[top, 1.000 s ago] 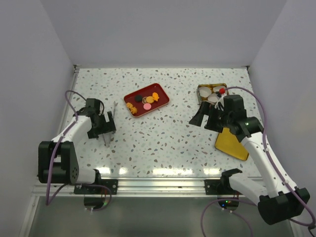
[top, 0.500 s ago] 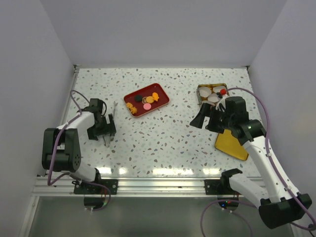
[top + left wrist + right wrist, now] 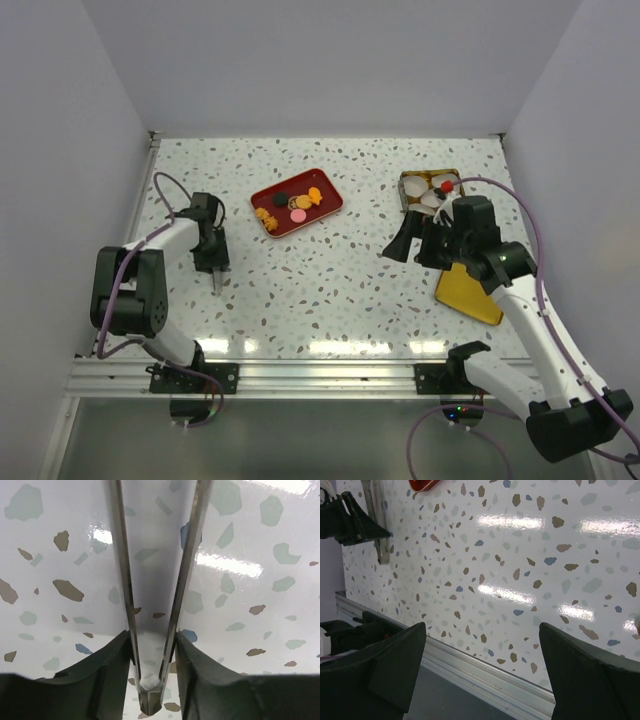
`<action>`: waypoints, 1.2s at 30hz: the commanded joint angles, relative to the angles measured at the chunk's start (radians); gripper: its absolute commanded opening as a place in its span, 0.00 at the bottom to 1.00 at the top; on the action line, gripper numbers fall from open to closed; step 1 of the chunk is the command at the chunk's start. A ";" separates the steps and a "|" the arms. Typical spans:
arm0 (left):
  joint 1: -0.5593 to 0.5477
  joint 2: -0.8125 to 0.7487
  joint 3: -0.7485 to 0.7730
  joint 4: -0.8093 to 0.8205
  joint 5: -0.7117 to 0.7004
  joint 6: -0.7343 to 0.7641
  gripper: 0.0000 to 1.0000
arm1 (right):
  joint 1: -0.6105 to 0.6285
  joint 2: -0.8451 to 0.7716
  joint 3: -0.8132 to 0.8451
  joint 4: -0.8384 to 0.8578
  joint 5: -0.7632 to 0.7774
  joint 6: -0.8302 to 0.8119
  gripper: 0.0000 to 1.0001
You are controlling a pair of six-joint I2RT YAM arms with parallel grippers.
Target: Pack the cookies
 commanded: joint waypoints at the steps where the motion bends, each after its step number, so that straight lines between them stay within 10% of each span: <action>1: 0.003 0.066 -0.030 0.050 -0.064 0.024 0.42 | 0.010 0.009 0.033 0.010 0.025 -0.027 0.99; 14: 0.003 -0.166 0.175 -0.166 -0.004 0.099 0.23 | 0.022 0.060 0.079 0.021 0.013 -0.026 0.99; 36: -0.063 -0.318 0.320 -0.326 0.289 0.107 0.33 | 0.021 0.141 0.099 0.154 -0.125 0.092 0.99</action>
